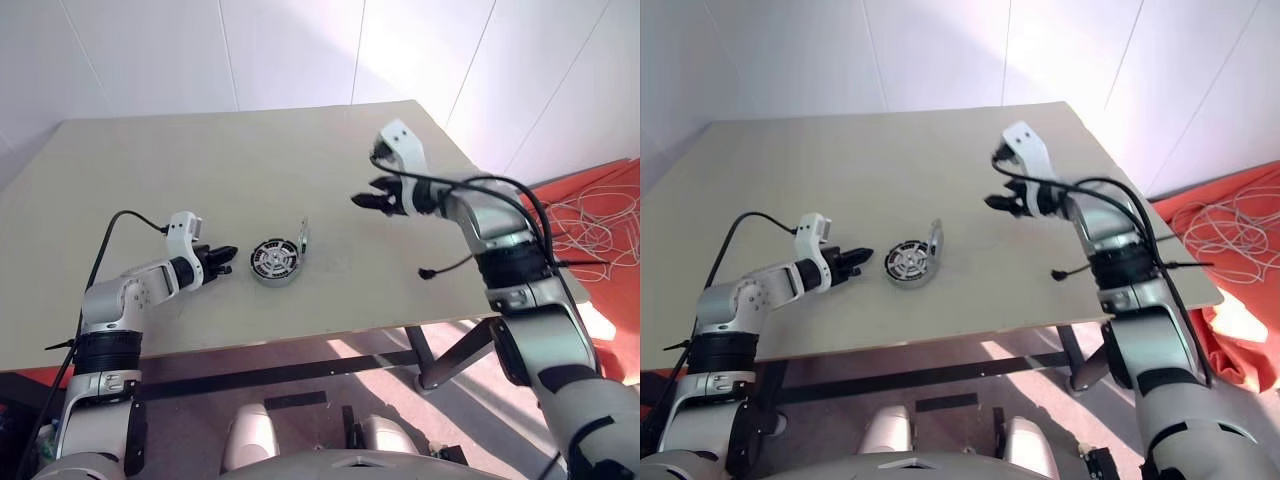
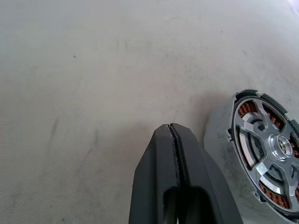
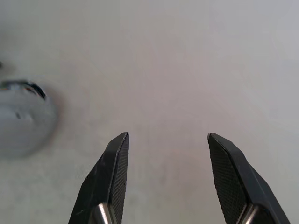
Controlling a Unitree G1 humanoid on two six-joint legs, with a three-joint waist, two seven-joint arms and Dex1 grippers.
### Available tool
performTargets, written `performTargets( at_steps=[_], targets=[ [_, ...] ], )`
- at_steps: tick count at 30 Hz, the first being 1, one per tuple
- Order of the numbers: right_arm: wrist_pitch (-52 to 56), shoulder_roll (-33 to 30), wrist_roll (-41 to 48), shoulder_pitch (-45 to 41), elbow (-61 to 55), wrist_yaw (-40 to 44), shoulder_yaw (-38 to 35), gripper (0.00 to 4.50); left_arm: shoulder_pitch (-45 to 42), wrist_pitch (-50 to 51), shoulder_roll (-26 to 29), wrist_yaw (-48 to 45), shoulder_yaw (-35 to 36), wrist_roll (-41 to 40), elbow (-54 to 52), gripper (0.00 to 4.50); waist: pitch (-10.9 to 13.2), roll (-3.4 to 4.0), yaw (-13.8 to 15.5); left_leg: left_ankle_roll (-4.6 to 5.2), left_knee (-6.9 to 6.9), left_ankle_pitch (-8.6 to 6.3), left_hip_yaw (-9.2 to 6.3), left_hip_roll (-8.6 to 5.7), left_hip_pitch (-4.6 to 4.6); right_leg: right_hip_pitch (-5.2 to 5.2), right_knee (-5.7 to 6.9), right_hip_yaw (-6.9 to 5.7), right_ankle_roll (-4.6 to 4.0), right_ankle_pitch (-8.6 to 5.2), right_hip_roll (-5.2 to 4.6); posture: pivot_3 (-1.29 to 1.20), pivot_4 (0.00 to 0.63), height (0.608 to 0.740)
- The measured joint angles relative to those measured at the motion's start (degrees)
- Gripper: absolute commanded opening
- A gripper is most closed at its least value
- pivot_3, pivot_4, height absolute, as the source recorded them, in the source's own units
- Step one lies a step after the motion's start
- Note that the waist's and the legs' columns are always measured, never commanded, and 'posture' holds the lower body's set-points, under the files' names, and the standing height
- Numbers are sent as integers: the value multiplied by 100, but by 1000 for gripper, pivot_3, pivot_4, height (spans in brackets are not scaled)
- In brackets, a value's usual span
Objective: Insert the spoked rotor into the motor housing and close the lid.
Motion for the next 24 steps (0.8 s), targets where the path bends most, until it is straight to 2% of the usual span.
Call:
performTargets(
  at_steps=[4, 8, 14, 19, 24],
  targets=[
    [1, -135, 12, 699, -644, -31, 9, 1382, -67, -4, -117, 9, -95, 2, 3, 0, 0, 0, -26, 1, 0, 0, 4, 0, 16, 2, 7, 5, 0, 0, 1, 0, 0, 740],
    [216, -45, 182, 1015, -1227, 14, 48, 45, -113, -3, -211, 7, -157, -1, 3, 0, 0, 0, -25, 4, -1, -1, 6, 0, 35, 18, 8, 8, 1, -1, 1, 0, 0, 740],
    [579, 462, 608, 1172, -1992, 115, 325, 45, -148, 7, -302, 34, -156, 0, 1, 0, 0, 0, -20, 7, -2, -2, 6, -1, 49, 30, 8, 9, 2, -2, 0, 0, 0, 740],
    [-122, 1073, 526, 1198, -1653, -239, 426, 45, -153, 7, -373, 49, -159, 2, -12, 0, -1, 0, 5, 7, -2, -2, 6, -3, 46, 33, 4, 9, 8, -5, -2, 0, 0, 740],
    [-470, 1148, 396, 1237, -1191, -296, 589, 45, -135, 20, -369, 84, -145, 1, -80, 0, -1, -1, -10, 8, -4, -3, 5, -2, 45, 35, -2, 9, 4, -3, -1, 0, 0, 740]
  ],
)
